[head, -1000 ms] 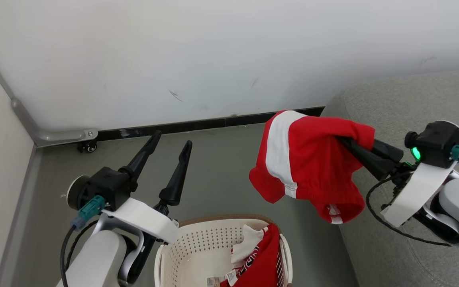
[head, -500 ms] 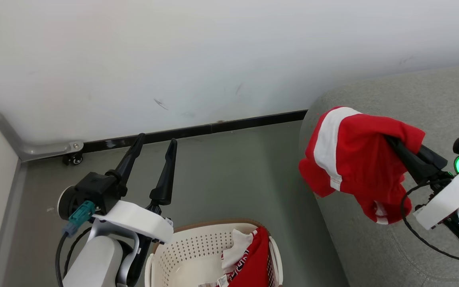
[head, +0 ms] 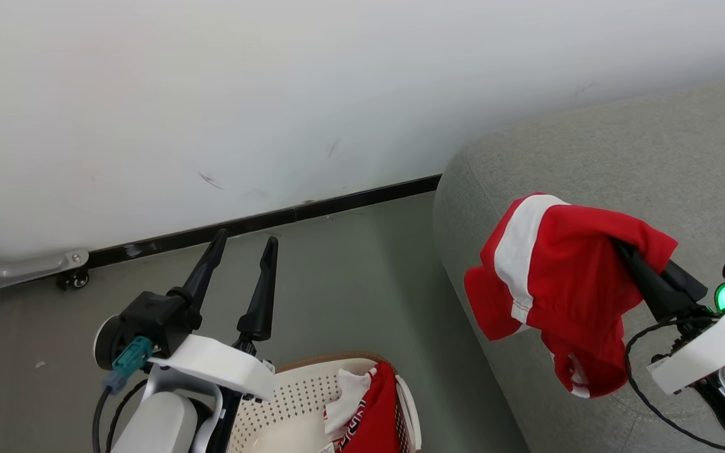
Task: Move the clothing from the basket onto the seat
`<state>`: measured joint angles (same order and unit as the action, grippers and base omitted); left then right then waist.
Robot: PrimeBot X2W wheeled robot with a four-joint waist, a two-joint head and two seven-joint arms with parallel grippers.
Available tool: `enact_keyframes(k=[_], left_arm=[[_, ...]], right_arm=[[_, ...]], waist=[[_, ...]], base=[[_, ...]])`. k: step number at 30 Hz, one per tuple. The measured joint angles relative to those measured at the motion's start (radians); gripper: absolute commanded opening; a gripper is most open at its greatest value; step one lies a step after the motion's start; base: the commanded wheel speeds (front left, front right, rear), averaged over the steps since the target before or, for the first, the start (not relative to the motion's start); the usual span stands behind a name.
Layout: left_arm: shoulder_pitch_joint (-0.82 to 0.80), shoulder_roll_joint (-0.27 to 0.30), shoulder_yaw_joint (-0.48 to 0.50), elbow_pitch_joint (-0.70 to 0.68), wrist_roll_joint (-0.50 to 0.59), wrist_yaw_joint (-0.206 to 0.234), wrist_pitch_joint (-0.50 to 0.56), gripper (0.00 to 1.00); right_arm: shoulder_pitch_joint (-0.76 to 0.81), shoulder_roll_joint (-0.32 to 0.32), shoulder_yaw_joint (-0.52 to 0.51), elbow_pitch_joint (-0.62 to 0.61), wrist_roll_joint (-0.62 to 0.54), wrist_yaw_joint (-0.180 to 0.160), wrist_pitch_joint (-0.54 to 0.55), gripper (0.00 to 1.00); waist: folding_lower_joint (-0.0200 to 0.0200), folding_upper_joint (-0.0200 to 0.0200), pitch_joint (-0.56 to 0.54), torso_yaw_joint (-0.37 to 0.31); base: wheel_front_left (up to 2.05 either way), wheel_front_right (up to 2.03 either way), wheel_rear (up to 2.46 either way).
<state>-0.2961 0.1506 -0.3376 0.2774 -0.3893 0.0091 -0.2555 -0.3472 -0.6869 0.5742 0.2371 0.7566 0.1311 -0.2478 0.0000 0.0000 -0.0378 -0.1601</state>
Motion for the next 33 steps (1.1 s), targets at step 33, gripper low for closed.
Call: enact_keyframes(k=[33], left_arm=[[0.082, 0.039, 0.061, -0.045, 0.102, 0.037, 0.0, 1.0]], right_arm=[[-0.064, 0.051, -0.258, 0.008, -0.128, 0.0, 0.032, 0.0]], waist=[[0.0, 0.0, 0.09, -0.096]], base=[[0.0, 0.0, 0.0]])
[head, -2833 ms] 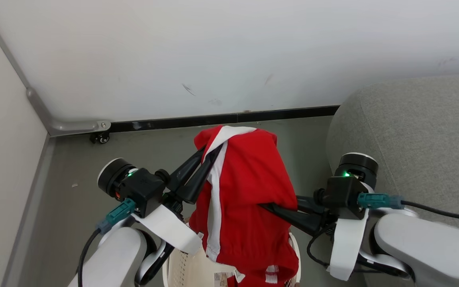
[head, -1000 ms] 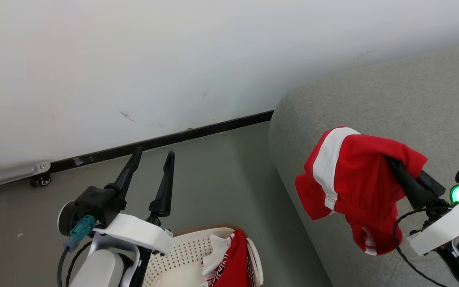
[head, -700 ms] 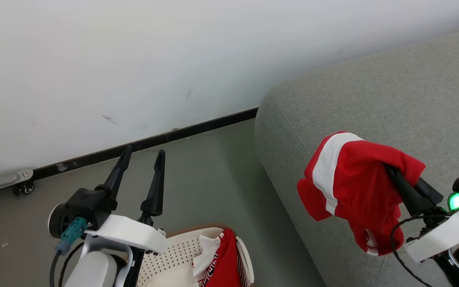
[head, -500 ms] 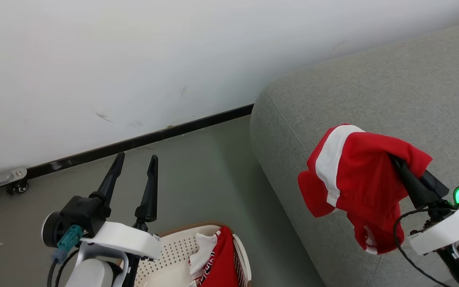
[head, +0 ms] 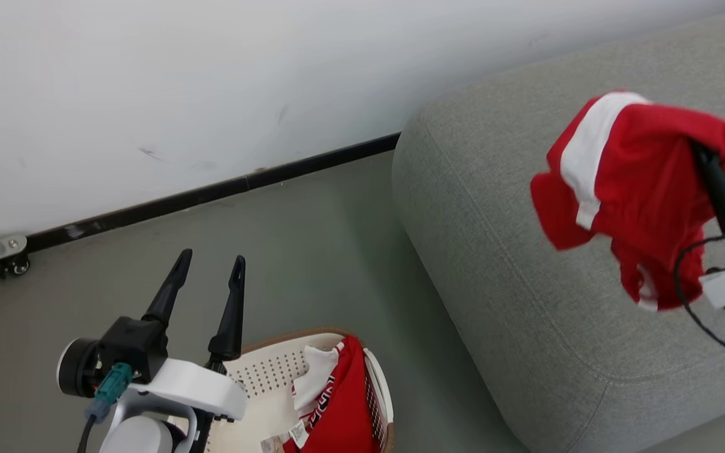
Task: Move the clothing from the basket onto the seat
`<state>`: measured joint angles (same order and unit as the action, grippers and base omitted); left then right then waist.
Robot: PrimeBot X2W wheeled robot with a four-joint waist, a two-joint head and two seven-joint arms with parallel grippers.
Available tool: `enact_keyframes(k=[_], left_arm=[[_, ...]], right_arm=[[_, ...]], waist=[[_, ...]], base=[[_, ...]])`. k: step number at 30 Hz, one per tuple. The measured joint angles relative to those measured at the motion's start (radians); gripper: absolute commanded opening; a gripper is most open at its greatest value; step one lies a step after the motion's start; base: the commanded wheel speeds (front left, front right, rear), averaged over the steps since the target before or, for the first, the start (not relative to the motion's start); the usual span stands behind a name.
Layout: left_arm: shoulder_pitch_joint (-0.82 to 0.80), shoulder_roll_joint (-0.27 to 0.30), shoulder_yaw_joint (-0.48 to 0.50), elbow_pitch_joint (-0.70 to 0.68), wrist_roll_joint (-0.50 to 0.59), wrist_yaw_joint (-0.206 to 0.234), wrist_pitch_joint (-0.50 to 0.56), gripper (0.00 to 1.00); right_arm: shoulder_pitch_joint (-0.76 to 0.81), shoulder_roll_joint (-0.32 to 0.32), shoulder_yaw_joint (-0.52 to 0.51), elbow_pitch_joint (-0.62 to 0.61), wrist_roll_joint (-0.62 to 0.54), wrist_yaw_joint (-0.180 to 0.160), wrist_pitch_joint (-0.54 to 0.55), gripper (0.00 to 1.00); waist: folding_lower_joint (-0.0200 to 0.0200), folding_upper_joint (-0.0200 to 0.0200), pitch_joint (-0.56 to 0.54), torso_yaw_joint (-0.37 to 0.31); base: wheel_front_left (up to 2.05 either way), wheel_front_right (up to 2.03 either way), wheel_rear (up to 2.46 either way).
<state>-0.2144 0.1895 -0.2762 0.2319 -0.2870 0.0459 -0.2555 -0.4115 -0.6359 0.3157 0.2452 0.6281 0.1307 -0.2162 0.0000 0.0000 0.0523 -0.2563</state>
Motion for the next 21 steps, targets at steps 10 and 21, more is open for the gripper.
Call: enact_keyframes(k=[10, 21], left_arm=[[0.004, 0.009, -0.006, 0.02, 0.018, 0.007, 0.0, 1.0], [-0.039, 0.031, 0.004, -0.01, 0.039, 0.016, 0.0, 1.0]], right_arm=[[-0.138, -0.021, -0.045, 0.056, 0.04, 0.0, 0.068, 0.0], [-0.293, -0.03, -0.105, 0.139, 0.06, 0.0, 0.112, 0.0]], waist=[[0.0, 0.0, 0.064, 0.004], [0.0001, 0.0, 0.151, 0.007]], base=[[0.0, 0.0, 0.0], [0.0, 0.0, 0.0]])
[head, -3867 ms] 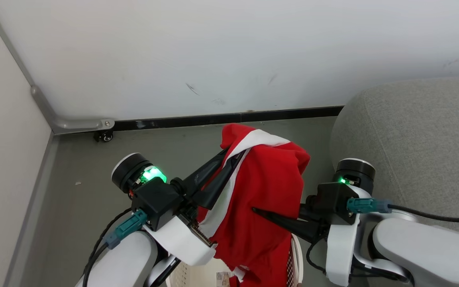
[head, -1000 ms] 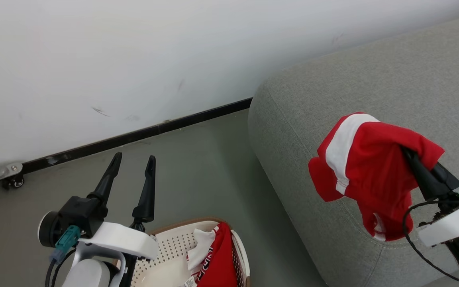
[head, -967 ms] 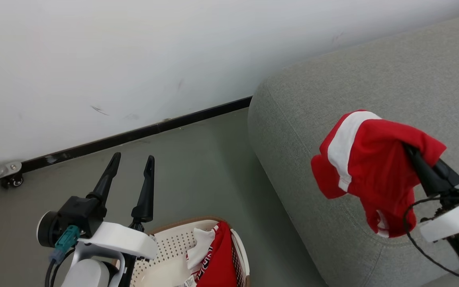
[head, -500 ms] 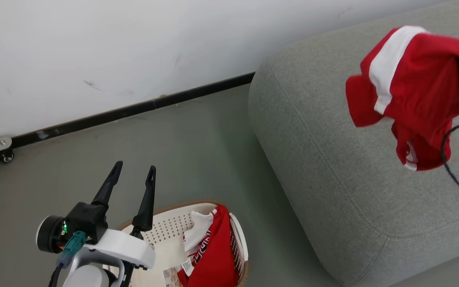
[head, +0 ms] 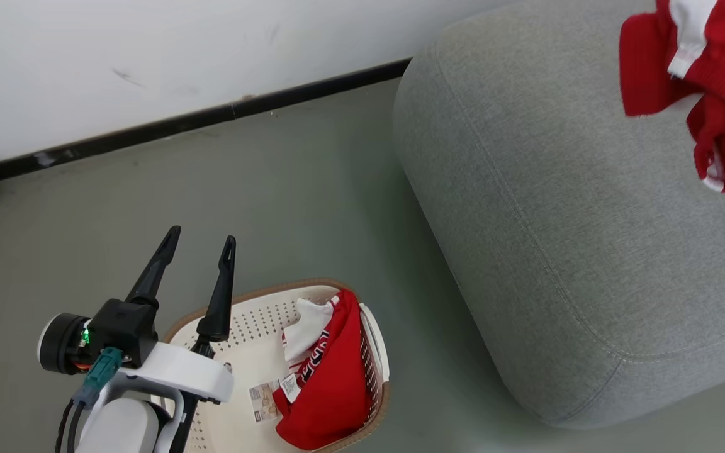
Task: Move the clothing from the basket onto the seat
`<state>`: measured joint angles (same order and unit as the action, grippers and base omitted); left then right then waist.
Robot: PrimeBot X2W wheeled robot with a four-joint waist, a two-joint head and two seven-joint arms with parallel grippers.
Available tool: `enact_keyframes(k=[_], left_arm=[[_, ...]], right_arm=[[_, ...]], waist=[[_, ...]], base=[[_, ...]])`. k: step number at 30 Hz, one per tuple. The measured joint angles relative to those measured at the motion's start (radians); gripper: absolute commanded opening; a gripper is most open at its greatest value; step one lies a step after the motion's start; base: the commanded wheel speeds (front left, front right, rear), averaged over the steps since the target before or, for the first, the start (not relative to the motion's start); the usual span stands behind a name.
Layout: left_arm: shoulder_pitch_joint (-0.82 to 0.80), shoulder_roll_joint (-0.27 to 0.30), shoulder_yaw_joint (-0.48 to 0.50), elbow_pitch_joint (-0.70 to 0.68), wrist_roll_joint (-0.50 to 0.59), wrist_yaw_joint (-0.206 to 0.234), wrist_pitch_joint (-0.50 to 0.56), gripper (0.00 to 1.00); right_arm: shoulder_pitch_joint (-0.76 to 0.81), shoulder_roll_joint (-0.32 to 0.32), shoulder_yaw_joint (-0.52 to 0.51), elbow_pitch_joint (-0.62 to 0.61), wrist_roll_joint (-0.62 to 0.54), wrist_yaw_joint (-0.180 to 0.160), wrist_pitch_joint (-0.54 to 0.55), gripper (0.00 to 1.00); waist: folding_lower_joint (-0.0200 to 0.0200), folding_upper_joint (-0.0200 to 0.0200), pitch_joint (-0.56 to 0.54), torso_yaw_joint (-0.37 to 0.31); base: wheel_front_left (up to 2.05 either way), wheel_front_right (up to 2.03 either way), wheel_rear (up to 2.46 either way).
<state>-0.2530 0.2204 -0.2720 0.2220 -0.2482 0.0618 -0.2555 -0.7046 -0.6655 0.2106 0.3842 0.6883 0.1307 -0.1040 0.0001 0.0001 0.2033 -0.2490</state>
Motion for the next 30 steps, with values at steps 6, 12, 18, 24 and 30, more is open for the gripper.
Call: enact_keyframes(k=[6, 12, 18, 24, 30], left_arm=[[-0.01, 0.028, 0.0, -0.012, 0.02, 0.0, 0.0, 1.0], [-0.043, 0.037, -0.004, -0.046, 0.041, 0.001, 0.001, 1.0], [-0.06, 0.055, -0.016, -0.075, 0.06, 0.001, 0.021, 1.0], [-0.082, 0.059, -0.026, -0.105, 0.073, 0.001, 0.029, 1.0], [-0.088, 0.062, -0.035, -0.126, 0.089, 0.001, 0.037, 1.0]], right_arm=[[-0.074, -0.003, -0.044, 0.071, 0.024, 0.0, 0.012, 0.0], [-0.124, -0.039, -0.077, 0.147, 0.023, 0.0, 0.019, 0.0], [-0.142, -0.068, -0.079, 0.224, 0.023, 0.0, 0.019, 0.0], [-0.163, -0.08, -0.089, 0.271, 0.024, 0.0, 0.002, 0.0], [-0.163, -0.087, -0.104, 0.332, 0.024, 0.0, -0.03, 0.0]], waist=[[0.0, 0.0, 0.047, 0.003], [0.0, 0.0, 0.092, 0.011], [0.0, 0.0, 0.141, 0.023], [0.0, 0.0, 0.181, 0.033], [0.0, 0.0, 0.216, 0.043]], base=[[0.0, 0.0, 0.0], [0.0, 0.0, 0.0], [0.0, 0.0, 0.0], [0.0, 0.0, 0.0], [0.0, 0.0, 0.0]])
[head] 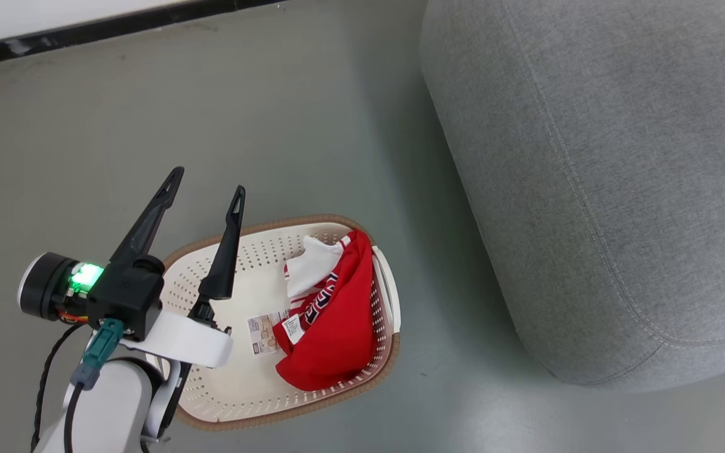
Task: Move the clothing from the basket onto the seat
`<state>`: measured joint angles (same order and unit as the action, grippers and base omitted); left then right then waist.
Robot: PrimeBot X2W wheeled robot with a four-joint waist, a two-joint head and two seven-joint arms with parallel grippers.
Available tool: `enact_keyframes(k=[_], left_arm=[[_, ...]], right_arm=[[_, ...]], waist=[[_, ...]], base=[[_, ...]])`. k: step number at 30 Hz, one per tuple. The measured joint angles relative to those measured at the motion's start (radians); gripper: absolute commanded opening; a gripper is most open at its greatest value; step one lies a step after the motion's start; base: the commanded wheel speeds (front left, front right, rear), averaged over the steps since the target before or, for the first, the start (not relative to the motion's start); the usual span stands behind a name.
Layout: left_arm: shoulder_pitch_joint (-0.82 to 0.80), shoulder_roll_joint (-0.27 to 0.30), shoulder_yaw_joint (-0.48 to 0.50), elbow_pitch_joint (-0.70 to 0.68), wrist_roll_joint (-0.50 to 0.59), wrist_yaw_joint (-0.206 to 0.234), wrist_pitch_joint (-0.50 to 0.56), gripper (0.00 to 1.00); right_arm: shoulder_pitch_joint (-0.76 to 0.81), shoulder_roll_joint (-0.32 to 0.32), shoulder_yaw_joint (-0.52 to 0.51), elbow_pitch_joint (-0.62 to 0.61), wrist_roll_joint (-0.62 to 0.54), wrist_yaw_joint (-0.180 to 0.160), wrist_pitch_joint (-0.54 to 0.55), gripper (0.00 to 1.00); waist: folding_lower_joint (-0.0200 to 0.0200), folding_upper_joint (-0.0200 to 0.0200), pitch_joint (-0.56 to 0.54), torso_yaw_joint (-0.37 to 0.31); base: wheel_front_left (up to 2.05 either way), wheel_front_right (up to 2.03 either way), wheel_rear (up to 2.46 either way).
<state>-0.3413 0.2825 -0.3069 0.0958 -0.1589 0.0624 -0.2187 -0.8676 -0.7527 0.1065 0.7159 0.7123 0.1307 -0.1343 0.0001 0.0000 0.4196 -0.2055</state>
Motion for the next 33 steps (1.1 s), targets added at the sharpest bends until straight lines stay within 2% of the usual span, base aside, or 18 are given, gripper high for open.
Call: enact_keyframes(k=[6, 12, 19, 25, 33], left_arm=[[-0.017, 0.0, -0.019, -0.008, 0.013, -0.001, 0.009, 1.0], [-0.017, -0.003, -0.036, -0.009, 0.014, -0.001, 0.025, 1.0], [-0.024, -0.004, -0.04, -0.013, 0.018, -0.001, 0.034, 1.0], [-0.039, -0.005, -0.038, -0.014, 0.018, -0.001, 0.034, 1.0], [-0.039, -0.003, -0.022, -0.009, 0.018, 0.0, 0.034, 1.0]], right_arm=[[-0.005, 0.003, -0.003, 0.057, -0.005, 0.0, -0.037, 0.0], [-0.005, 0.063, 0.025, 0.08, -0.019, 0.0, -0.053, 0.0], [-0.003, 0.086, 0.033, 0.143, -0.027, 0.0, -0.068, 0.0], [0.008, 0.141, 0.056, 0.18, -0.026, 0.0, -0.074, 0.0], [0.012, 0.162, 0.096, 0.2, -0.03, 0.0, -0.087, 0.0]], waist=[[0.0, 0.0, 0.03, 0.008], [0.0, 0.0, 0.055, 0.016], [0.0, 0.0, 0.084, 0.021], [0.0, 0.0, 0.102, 0.017], [0.0, 0.0, 0.113, 0.0]], base=[[0.0, 0.0, 0.0], [0.0, 0.0, 0.0], [0.0, 0.0, 0.0], [0.0, 0.0, 0.0], [0.0, 0.0, 0.0]])
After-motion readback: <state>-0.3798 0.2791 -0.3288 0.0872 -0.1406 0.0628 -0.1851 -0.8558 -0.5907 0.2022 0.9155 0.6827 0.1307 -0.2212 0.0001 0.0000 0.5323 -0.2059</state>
